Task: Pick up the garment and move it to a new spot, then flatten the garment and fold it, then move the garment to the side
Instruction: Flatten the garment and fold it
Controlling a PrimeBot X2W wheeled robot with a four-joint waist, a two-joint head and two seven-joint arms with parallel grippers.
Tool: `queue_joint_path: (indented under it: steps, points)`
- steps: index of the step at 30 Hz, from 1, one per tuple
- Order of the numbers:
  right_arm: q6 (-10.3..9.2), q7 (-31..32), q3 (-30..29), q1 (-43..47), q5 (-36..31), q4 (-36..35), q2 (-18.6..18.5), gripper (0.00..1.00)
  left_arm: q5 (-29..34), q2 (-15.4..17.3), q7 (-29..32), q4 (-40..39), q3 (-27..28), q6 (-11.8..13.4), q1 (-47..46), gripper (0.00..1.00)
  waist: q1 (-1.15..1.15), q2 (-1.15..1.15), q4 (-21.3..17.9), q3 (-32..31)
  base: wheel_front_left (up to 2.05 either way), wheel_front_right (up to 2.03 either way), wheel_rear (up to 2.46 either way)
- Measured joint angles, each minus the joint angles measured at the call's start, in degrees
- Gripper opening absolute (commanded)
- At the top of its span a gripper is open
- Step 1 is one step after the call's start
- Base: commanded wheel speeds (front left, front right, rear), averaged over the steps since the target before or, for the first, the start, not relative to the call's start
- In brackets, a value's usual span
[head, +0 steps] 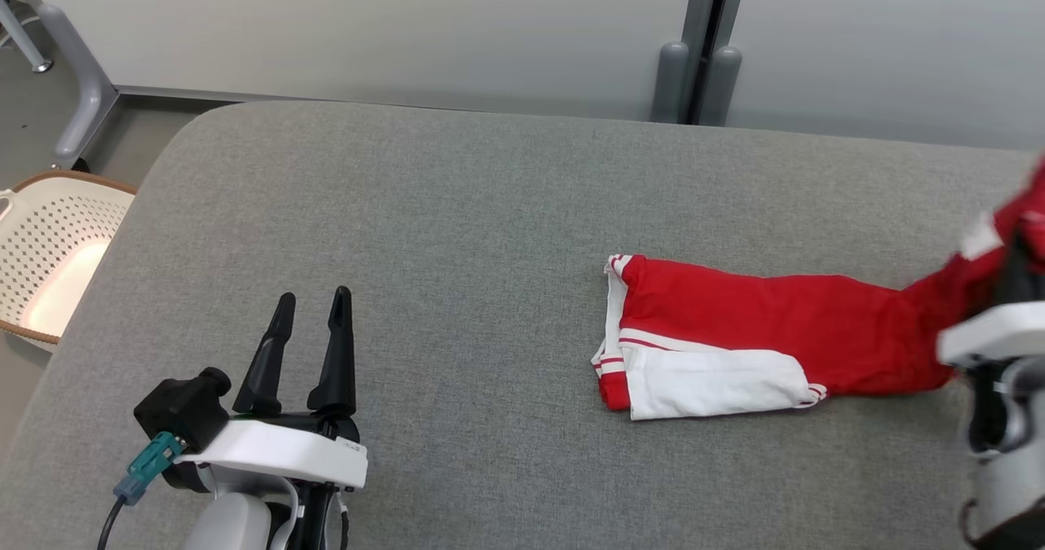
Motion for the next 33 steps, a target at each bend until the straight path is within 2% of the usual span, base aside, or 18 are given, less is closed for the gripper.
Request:
queue_joint_path:
  steps: [4, 8, 12, 17, 23, 24, 25, 33]
  points:
    - [0.02, 2.83, 10.14, 2.80, 2.80, -9.73, 4.41, 0.00, 0.00, 0.01, 0.00, 0.46, -0.16, 0.00, 0.09, 1.00, 0.00, 0.00, -0.09, -0.84, 0.00, 0.00, 0.00]
    - [0.01, 5.79, 16.68, 6.77, 5.68, -17.71, 5.69, 0.00, 0.00, -0.01, 0.00, 0.57, -0.53, 0.00, 0.23, 1.00, 0.00, 0.00, 0.53, -1.27, 0.00, 0.00, 0.00]
    - [0.01, 8.59, 22.21, 10.18, 6.86, -22.39, 7.13, 0.00, 0.38, 0.04, 0.00, 0.69, -0.55, 0.00, 0.24, 1.00, 0.00, 0.00, 1.54, -1.31, 0.00, 0.00, 0.00]
    - [0.01, 10.13, 27.13, 12.76, 6.97, -23.35, 7.79, 0.00, 0.49, 0.02, 0.00, 0.70, -0.68, 0.00, 0.24, 1.00, 0.00, 0.00, 2.77, -0.71, 0.00, 0.00, 0.00]
    - [0.01, 9.91, 29.95, 12.93, 7.08, -19.52, 7.86, 0.00, 0.41, 0.00, 0.00, 0.98, -1.19, 0.00, 0.20, 1.00, 0.00, 0.00, 4.38, 0.21, 0.00, 0.00, 0.00]
    - [0.01, 9.49, 30.93, 12.87, 7.47, -18.89, 7.86, 0.45, 0.38, 0.01, 0.00, 1.04, -1.22, 0.00, 0.19, 1.00, 0.00, 0.00, 4.59, 0.36, 0.00, 0.00, 0.00]
    - [0.01, 9.14, 31.76, 12.72, 7.60, -18.00, 7.87, 1.00, 0.34, 0.01, 0.00, 1.10, -1.34, 0.00, 0.16, 1.00, 0.00, 0.00, 4.79, 0.50, 0.00, 0.00, 0.00]
    - [0.01, 8.43, 39.30, 11.34, 8.57, -11.06, 8.00, 1.00, -0.73, 0.01, 0.00, 1.12, -1.82, 0.00, -0.05, 1.00, 0.00, 0.00, 6.11, 1.80, 0.00, 0.00, 0.00]
